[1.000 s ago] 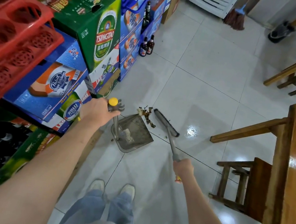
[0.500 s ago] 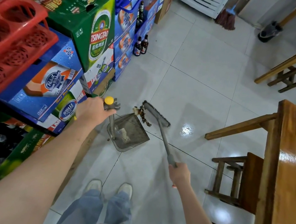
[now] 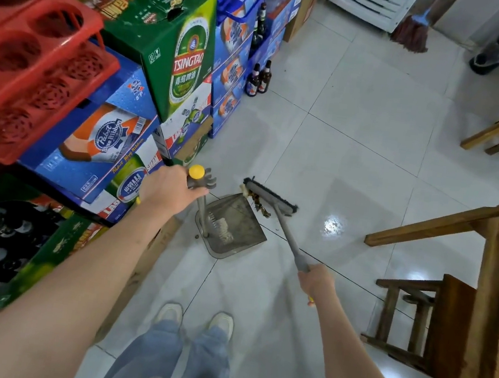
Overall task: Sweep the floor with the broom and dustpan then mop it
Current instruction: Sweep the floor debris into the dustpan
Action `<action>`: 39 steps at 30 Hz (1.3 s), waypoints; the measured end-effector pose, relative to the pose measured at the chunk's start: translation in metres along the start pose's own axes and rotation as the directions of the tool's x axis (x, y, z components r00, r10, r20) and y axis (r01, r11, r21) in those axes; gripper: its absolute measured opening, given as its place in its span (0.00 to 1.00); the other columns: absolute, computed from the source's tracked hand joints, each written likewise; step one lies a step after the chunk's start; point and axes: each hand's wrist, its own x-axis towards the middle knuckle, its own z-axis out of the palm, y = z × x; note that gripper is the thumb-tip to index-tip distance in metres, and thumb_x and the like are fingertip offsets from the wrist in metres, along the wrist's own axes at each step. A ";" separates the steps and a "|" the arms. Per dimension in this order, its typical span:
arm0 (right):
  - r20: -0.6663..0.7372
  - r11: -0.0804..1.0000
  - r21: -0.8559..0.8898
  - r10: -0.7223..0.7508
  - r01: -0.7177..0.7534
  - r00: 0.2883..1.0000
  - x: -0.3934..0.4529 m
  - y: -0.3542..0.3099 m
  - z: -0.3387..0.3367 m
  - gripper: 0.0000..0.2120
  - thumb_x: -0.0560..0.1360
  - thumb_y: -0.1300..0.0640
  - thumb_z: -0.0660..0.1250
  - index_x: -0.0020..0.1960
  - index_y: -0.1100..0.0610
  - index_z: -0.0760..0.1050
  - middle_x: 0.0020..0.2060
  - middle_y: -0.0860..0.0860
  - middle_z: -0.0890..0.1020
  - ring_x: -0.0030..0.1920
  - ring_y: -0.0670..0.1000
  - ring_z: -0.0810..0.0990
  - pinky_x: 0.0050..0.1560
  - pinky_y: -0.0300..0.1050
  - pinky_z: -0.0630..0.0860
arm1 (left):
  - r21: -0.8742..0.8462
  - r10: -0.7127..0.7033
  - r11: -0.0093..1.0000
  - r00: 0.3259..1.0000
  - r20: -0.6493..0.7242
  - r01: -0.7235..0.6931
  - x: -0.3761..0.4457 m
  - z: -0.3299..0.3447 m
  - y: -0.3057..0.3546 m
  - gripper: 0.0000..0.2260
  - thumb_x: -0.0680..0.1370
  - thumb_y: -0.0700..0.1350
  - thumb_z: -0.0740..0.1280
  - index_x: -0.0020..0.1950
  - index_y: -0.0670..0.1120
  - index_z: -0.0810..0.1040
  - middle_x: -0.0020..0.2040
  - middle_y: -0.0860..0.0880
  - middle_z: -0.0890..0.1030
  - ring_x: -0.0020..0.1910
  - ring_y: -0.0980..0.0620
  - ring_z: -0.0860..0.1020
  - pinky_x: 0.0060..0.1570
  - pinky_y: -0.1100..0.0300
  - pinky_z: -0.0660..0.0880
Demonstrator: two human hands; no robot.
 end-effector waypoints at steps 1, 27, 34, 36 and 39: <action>0.002 1.000 -0.018 0.004 -0.004 1.000 -0.003 0.007 0.006 0.10 0.74 0.56 0.60 0.47 0.60 0.76 0.34 0.55 0.77 0.35 0.58 0.79 0.39 0.54 0.82 | -0.001 0.002 1.000 1.000 0.000 -0.002 0.000 0.001 0.000 0.19 0.72 0.63 0.68 0.38 0.47 0.73 0.36 0.48 0.76 0.35 0.49 0.73 0.26 0.62 0.61; -0.009 0.985 -0.118 -0.125 0.123 0.992 -0.009 -0.031 -0.017 0.10 0.76 0.52 0.59 0.47 0.59 0.69 0.50 0.61 0.81 0.39 0.60 0.82 0.34 0.43 0.76 | 0.007 -0.203 0.979 0.979 0.020 0.203 -0.083 0.018 -0.043 0.22 0.71 0.65 0.68 0.38 0.45 0.75 0.34 0.47 0.78 0.36 0.48 0.78 0.36 0.58 0.75; 0.021 0.986 -0.139 -0.088 0.090 0.996 -0.022 -0.018 -0.007 0.02 0.75 0.61 0.58 0.46 0.60 0.67 0.44 0.59 0.76 0.50 0.63 0.82 0.44 0.49 0.78 | -0.020 -0.202 0.979 0.979 0.003 0.202 -0.091 0.020 -0.046 0.21 0.71 0.64 0.68 0.41 0.46 0.76 0.37 0.47 0.79 0.41 0.45 0.79 0.40 0.57 0.76; 0.022 0.985 -0.156 -0.071 0.074 0.997 -0.031 -0.007 -0.001 0.02 0.75 0.61 0.58 0.46 0.60 0.67 0.44 0.59 0.76 0.51 0.63 0.81 0.48 0.51 0.79 | -0.021 -0.177 0.984 0.984 0.002 0.177 -0.093 0.021 -0.048 0.21 0.71 0.64 0.69 0.41 0.45 0.76 0.38 0.47 0.79 0.40 0.46 0.79 0.38 0.58 0.74; 0.023 0.984 -0.168 -0.050 0.053 0.999 -0.048 0.009 0.010 0.04 0.75 0.60 0.58 0.44 0.60 0.67 0.43 0.58 0.76 0.48 0.62 0.82 0.45 0.50 0.79 | -0.036 -0.148 0.988 0.989 0.000 0.148 -0.101 0.026 -0.053 0.21 0.71 0.64 0.68 0.40 0.46 0.76 0.36 0.48 0.79 0.38 0.48 0.78 0.34 0.60 0.72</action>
